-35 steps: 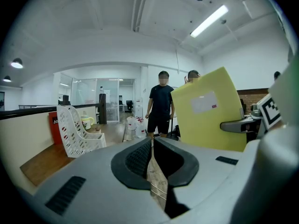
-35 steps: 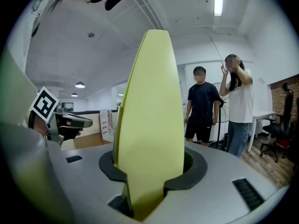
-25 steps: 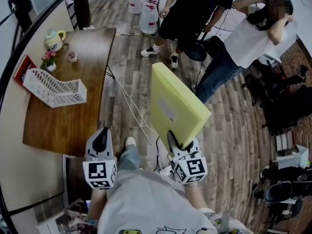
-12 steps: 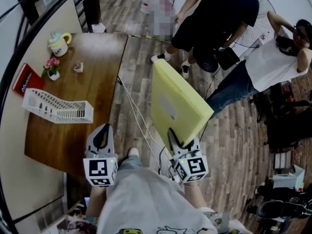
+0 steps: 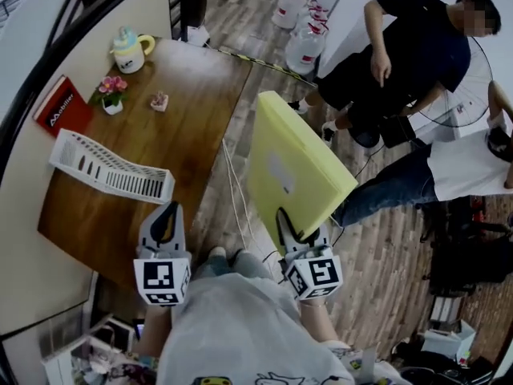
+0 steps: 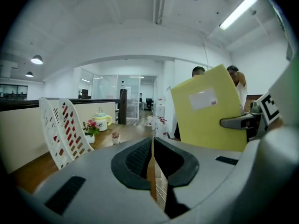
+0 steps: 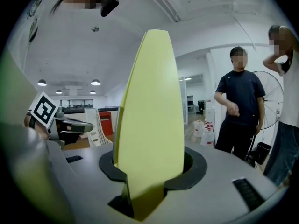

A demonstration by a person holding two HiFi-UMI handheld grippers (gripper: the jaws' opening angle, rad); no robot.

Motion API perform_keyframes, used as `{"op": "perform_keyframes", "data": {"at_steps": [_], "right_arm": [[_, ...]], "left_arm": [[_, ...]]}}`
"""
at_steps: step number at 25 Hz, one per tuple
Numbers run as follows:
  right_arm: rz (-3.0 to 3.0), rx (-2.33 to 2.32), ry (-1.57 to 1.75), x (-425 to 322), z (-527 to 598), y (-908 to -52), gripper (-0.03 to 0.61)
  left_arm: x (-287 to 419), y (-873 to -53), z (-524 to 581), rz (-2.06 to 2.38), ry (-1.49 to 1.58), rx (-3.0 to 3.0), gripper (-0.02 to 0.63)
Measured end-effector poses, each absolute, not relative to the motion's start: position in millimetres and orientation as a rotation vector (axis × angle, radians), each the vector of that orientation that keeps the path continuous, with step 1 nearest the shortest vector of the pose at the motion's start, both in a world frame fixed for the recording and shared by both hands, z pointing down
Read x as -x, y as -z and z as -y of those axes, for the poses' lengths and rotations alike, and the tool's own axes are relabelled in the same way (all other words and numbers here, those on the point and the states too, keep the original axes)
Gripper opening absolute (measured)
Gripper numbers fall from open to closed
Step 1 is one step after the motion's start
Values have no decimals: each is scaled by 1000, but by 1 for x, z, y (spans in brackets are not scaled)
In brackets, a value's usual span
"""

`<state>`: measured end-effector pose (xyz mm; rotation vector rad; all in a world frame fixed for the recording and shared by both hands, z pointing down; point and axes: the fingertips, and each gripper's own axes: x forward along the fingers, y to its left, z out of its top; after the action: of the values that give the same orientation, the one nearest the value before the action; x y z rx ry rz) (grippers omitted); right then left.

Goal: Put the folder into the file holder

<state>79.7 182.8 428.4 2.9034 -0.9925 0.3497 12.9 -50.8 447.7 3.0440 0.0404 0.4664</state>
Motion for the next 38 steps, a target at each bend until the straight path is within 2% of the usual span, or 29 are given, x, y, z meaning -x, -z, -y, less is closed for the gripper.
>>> {"op": "perform_keyframes", "data": {"at_steps": [10,23,38], "right_arm": [[1319,-2750,-339,-127,-107,-426,155],[1946,-2303,-317,-213,10,-417,155],[2410,-1814,-255,-196,69,-411,155]], "left_arm": [[0,-453,105,327,-481,-2983,15],[-4,-433,142,1062,-427,-2753,15],[56,-427,85,1662,-392,-2401,15]]}}
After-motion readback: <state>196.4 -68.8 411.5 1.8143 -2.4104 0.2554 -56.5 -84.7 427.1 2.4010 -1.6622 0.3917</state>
